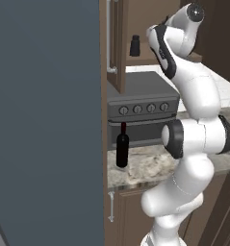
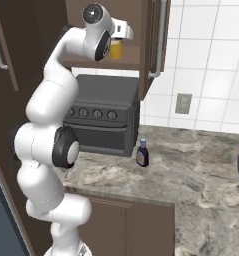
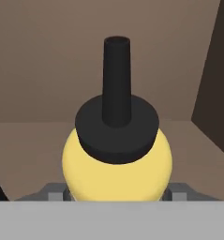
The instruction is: There are various items on the counter. Only move the condiments/shakers into the cabinet.
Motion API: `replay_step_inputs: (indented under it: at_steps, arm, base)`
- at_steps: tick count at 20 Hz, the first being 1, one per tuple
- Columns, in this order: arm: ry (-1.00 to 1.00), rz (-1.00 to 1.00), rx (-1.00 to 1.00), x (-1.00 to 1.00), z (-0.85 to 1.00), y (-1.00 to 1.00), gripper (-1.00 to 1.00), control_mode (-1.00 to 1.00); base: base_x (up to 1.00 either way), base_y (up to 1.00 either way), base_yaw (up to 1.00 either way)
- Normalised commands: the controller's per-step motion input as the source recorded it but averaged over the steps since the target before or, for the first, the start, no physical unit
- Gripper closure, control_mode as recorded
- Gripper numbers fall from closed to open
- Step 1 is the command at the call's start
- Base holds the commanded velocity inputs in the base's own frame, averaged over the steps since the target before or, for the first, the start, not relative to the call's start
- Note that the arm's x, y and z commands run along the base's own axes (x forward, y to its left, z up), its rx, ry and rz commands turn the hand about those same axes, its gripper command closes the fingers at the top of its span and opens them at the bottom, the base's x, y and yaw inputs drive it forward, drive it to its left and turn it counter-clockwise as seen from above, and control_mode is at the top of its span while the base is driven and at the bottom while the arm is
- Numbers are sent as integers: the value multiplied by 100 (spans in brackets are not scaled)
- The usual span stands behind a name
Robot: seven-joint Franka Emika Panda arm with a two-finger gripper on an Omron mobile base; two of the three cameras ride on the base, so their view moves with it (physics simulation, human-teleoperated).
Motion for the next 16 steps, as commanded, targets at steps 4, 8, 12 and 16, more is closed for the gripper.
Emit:
replay_step_inputs:
  at_steps: [4,8,12,16]
  arm:
    - [5,0,0,31,-52,0,100,-100]
    - [0,0,0,3,-76,0,100,-100]
    - [-4,0,0,0,-79,0,100,-100]
    - [-10,0,0,1,-38,0,-100,-100]
  base:
    - [0,0,0]
    - [0,0,0]
    - [0,0,0]
    - [0,0,0]
